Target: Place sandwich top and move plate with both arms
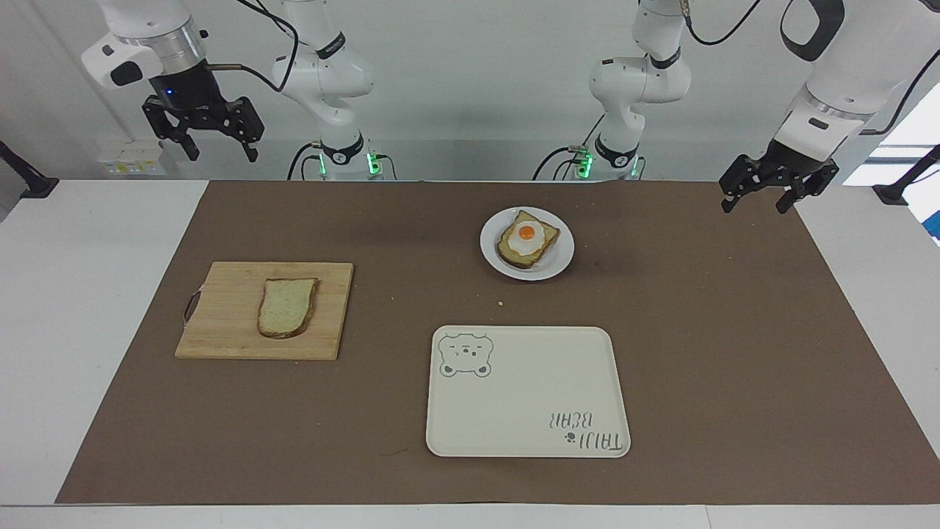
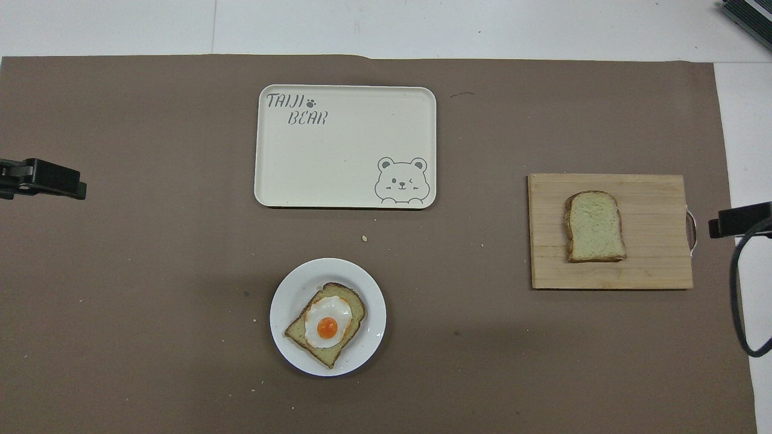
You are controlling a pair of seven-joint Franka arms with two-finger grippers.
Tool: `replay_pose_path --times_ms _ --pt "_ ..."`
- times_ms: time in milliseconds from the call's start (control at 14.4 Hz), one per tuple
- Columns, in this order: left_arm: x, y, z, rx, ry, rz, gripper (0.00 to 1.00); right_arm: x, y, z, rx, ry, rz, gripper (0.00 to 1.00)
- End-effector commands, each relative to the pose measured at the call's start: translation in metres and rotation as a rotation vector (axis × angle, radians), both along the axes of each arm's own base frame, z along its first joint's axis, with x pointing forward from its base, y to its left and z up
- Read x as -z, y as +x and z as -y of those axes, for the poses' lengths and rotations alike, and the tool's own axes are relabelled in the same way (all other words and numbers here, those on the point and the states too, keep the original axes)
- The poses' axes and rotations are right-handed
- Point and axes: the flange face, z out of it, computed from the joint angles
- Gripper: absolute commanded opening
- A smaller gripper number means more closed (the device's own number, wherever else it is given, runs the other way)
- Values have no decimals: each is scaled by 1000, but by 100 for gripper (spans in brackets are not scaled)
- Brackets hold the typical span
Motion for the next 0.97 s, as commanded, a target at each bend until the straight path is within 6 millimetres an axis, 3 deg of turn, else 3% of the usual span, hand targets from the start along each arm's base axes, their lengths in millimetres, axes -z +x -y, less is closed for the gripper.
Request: replay_pose_path --times_ms 0,139,278,417,625,903 --pt "-5 -4 4 12 3 -6 100 0 -5 10 -13 3 15 100" --pt "-5 -5 17 41 3 -8 100 1 -5 12 -10 3 13 100" --pt "-10 -12 18 47 -11 -2 100 1 -5 10 -13 3 13 100" --pt "-4 -20 21 39 -93 -13 100 1 -5 10 -14 3 13 100" --pt "24 -25 28 42 -191 -20 100 1 -5 12 -11 3 13 100" --pt "31 -31 32 19 -283 -13 100 5 -5 18 -2 3 7 100"
